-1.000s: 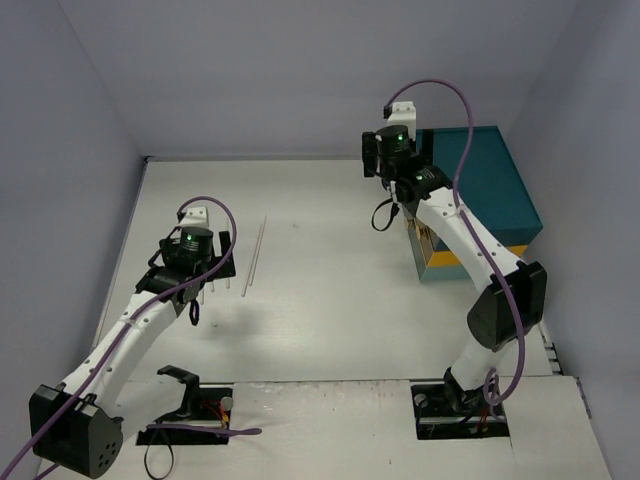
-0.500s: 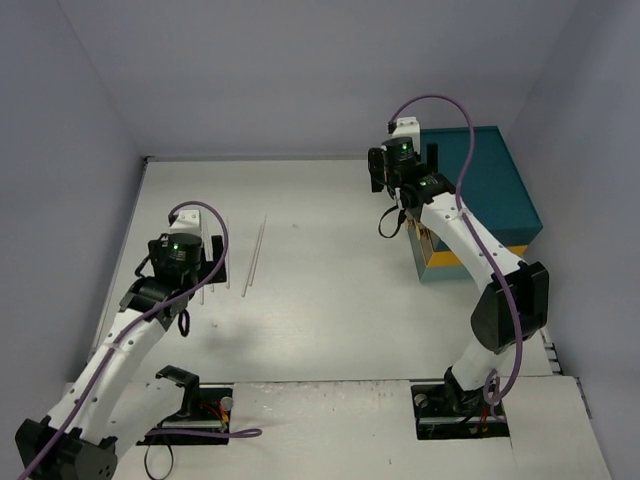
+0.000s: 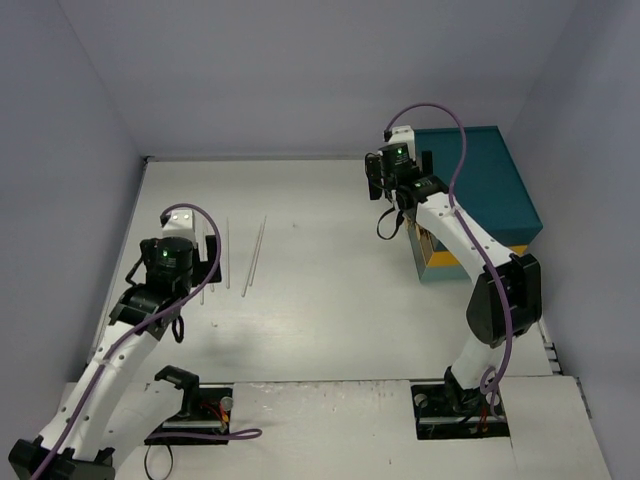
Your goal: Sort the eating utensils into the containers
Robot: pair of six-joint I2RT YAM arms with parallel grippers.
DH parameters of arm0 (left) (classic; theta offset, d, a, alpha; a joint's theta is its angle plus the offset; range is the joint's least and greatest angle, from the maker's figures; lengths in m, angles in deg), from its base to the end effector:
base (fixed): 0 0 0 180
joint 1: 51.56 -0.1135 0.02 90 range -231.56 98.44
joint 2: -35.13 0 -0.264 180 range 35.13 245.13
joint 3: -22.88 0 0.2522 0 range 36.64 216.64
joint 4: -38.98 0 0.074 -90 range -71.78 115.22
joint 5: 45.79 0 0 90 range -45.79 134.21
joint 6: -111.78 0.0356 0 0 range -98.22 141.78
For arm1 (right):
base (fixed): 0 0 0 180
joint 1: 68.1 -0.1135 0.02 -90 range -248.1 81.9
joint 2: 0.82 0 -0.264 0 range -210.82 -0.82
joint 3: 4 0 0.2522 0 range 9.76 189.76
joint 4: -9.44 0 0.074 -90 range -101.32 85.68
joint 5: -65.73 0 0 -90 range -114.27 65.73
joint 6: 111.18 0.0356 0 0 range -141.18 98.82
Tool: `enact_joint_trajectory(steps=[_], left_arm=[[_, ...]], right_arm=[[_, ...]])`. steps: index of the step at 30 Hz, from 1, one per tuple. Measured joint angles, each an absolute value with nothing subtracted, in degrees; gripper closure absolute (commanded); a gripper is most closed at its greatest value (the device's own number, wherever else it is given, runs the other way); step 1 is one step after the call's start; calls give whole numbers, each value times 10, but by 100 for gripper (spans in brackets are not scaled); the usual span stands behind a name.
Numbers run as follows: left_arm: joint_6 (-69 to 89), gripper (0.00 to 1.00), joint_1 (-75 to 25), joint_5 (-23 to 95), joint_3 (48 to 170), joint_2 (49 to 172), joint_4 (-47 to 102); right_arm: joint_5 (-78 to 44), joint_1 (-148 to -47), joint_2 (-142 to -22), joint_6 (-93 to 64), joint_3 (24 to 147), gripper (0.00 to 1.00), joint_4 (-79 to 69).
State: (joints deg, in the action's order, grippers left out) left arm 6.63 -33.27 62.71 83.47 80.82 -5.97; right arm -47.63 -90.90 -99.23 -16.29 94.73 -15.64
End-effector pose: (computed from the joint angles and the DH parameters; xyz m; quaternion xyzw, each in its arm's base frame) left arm 0.1674 -0.0434 0.3133 -0.0569 0.8569 -0.0085 0.5123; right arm 0.3813 0.1450 0.3314 -0.0206 0.8318 -0.0392 0.5534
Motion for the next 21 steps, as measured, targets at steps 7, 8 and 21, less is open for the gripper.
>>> enact_joint_trajectory(steps=[7, 8, 21], left_arm=[[69, 3, -333, 627, 834, 823, -58], [70, 3, -333, 627, 834, 822, -58], [79, 3, -333, 628, 834, 822, -58]], right_arm=[[-462, -911, -992, -154, 950, 0, -160], [-461, -912, -992, -153, 951, 0, -161], [-446, -1002, -1009, -136, 992, 0, -196]])
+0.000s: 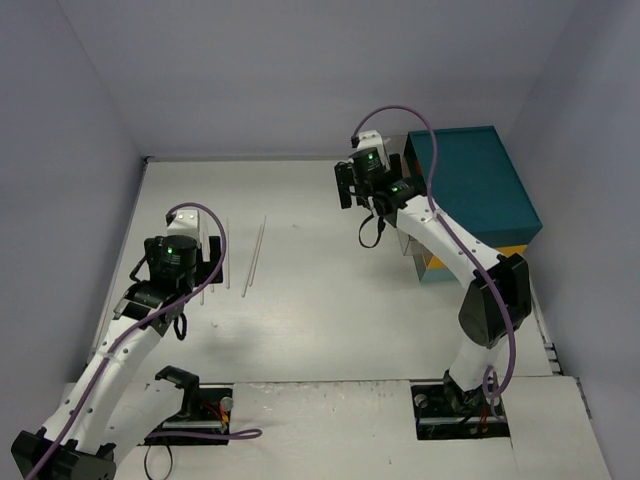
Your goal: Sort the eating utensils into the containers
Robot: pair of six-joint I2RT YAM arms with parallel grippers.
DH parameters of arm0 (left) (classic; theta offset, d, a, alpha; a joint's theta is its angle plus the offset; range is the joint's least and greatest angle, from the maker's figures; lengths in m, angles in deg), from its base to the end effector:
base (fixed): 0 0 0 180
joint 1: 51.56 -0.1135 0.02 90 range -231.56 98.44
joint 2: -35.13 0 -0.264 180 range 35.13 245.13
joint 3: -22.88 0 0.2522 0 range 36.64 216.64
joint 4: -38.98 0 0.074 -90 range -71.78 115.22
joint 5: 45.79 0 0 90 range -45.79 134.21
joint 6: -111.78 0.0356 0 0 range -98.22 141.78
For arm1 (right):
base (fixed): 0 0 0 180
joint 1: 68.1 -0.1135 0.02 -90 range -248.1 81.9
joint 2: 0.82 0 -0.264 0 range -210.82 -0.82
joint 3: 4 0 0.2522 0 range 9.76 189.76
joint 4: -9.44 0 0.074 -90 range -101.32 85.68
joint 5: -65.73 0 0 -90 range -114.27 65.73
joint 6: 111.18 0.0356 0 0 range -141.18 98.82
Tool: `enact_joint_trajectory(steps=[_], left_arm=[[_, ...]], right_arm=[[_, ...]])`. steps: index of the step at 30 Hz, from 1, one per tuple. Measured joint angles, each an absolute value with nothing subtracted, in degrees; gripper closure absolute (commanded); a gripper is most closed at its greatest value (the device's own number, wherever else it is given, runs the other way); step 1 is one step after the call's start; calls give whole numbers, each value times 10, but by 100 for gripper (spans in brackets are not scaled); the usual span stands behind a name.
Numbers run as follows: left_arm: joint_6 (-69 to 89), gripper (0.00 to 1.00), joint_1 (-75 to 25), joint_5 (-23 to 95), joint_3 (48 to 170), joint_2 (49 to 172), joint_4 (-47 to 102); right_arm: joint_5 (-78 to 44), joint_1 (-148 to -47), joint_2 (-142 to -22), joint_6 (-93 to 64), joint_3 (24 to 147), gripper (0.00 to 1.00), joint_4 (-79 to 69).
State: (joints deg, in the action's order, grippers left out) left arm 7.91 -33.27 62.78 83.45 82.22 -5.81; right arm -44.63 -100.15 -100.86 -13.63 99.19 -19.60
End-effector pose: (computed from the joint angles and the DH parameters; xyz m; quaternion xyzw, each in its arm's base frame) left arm 0.1722 -0.0450 0.3097 -0.0458 0.8627 0.0012 0.5037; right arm 0.3578 0.2094 0.3404 -0.0853 0.8351 0.0360 0.5422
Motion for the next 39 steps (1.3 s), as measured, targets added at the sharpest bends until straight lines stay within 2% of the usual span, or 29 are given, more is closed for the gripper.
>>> enact_joint_trajectory(steps=[19, 27, 39], left_arm=[[81, 3, -333, 632, 834, 822, -58], [82, 3, -333, 633, 834, 822, -58], [82, 3, -333, 633, 834, 826, -58]], right_arm=[[-493, -1049, -1009, -222, 1069, 0, -213], [-527, -1040, -997, -217, 1027, 0, -215], [-459, -1008, -987, -159, 970, 0, -222]])
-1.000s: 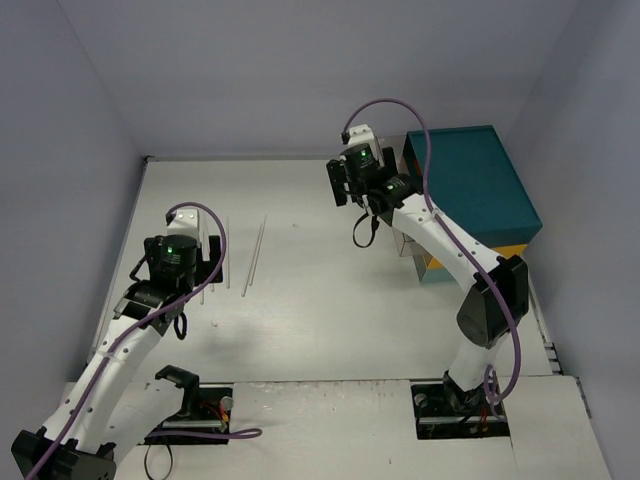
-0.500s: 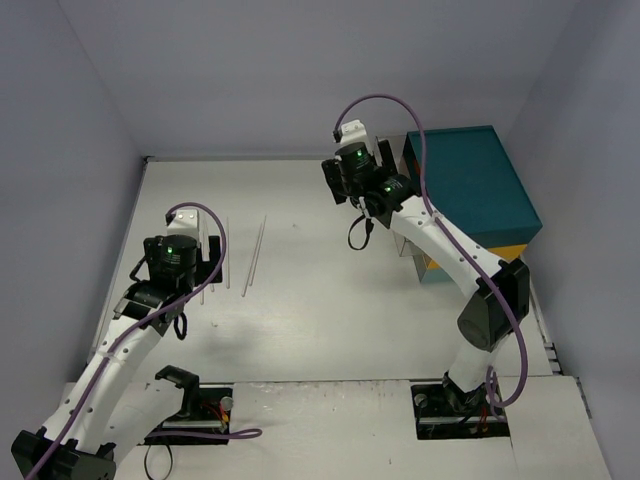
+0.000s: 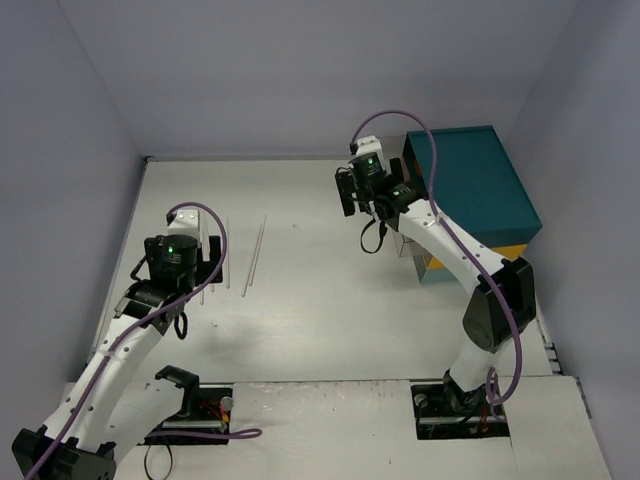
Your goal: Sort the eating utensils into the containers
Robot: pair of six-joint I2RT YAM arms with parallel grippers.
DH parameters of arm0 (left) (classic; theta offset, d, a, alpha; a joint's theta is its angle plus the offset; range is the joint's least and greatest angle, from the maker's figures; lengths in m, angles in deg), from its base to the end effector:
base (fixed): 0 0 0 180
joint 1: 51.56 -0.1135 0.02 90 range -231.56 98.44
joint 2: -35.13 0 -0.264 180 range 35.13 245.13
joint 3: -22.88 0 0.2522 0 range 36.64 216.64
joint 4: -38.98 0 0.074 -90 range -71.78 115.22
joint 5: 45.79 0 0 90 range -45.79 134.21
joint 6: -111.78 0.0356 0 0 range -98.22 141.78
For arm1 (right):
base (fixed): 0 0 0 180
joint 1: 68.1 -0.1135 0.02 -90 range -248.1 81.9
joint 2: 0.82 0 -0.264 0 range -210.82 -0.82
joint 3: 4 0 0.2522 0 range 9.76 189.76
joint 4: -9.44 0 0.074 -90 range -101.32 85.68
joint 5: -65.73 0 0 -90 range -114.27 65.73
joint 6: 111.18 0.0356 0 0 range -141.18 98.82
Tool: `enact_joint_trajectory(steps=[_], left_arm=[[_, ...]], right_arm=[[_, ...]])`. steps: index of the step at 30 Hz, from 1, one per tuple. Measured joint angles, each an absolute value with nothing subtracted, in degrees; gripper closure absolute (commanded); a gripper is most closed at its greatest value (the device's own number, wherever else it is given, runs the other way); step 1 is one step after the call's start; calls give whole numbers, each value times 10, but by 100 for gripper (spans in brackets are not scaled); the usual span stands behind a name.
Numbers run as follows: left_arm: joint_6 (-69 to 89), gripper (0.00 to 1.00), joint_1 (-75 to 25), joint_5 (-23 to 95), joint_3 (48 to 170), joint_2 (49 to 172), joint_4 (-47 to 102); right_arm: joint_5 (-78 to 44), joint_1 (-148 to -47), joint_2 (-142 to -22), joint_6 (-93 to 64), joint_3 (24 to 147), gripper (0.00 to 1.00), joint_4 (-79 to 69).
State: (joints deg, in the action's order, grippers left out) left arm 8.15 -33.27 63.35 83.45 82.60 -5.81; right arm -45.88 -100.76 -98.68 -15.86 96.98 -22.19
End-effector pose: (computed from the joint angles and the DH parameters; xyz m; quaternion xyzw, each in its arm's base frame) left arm 0.1734 -0.0450 0.3087 -0.0459 0.8637 0.0075 0.5018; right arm 0.3455 0.2059 0.3376 -0.1064 0.8429 0.0111 0.5273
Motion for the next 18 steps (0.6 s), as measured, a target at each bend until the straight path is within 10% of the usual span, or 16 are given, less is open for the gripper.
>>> enact_joint_trajectory(steps=[18], left_arm=[[82, 3, -333, 633, 834, 826, -58]], right_arm=[[-378, -1023, -990, -111, 1015, 0, -230]])
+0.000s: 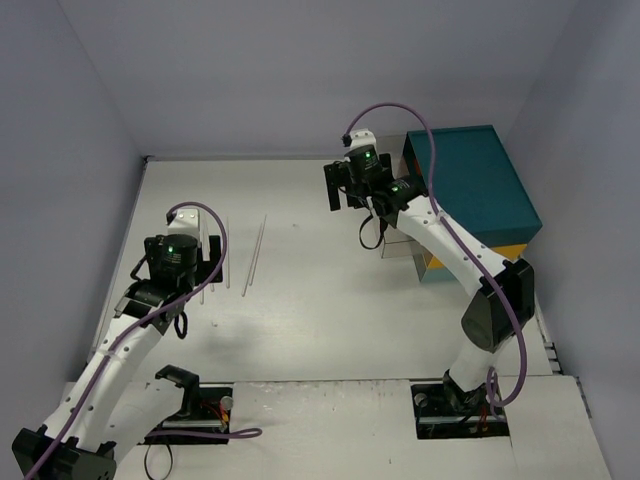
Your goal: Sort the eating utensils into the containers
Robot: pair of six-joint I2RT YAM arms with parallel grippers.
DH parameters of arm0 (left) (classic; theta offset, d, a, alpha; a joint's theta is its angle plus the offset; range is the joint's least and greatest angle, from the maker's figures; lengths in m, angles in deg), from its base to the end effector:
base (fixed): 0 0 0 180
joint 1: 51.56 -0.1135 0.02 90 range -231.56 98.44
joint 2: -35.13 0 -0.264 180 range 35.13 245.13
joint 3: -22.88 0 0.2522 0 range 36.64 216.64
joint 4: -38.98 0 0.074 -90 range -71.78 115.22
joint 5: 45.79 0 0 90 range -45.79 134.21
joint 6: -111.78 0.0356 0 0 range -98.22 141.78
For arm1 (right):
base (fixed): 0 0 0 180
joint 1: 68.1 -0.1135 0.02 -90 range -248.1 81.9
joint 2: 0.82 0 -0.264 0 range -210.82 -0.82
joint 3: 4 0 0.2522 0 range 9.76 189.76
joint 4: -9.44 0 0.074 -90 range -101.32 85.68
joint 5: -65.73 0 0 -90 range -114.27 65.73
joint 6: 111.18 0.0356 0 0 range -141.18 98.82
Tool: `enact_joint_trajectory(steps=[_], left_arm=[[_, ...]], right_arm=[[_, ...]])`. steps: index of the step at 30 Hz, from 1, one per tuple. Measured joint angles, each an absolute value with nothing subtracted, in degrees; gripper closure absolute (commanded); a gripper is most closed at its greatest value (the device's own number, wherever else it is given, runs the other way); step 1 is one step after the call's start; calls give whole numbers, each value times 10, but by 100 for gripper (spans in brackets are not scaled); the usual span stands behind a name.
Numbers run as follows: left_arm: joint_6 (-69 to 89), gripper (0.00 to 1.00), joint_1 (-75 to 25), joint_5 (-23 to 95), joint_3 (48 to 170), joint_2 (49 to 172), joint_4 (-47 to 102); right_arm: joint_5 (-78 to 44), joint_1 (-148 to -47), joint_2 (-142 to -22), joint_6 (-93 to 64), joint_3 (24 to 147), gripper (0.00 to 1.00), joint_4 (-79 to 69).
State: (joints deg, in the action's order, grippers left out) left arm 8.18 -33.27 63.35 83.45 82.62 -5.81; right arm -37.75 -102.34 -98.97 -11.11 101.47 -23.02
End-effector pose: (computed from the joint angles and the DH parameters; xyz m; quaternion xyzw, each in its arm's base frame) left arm 0.1735 -0.0450 0.3086 -0.0457 0.8638 0.0077 0.5017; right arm 0.3402 0.2215 0.3608 -0.1139 0.8328 0.1091 0.5306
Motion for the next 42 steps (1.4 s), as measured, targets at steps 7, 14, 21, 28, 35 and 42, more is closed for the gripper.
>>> enact_joint_trajectory(steps=[7, 14, 21, 28, 35, 42], left_arm=[[82, 3, -333, 631, 834, 827, -58], [77, 14, -333, 616, 834, 865, -58], [61, 35, -387, 561, 849, 969, -63], [49, 56, -470, 494, 867, 1088, -54], [52, 60, -479, 481, 904, 1208, -39], [59, 65, -497, 480, 926, 1280, -28]], right_arm=[[-380, -1023, -990, -108, 1024, 0, -230], [-399, -1023, -975, -116, 1036, 0, -232], [-414, -1020, -864, -123, 1008, 0, -234], [-415, -999, -718, -121, 928, 0, -234], [-399, -966, -656, -121, 853, 0, -241], [-387, -948, -631, -128, 823, 0, -251]])
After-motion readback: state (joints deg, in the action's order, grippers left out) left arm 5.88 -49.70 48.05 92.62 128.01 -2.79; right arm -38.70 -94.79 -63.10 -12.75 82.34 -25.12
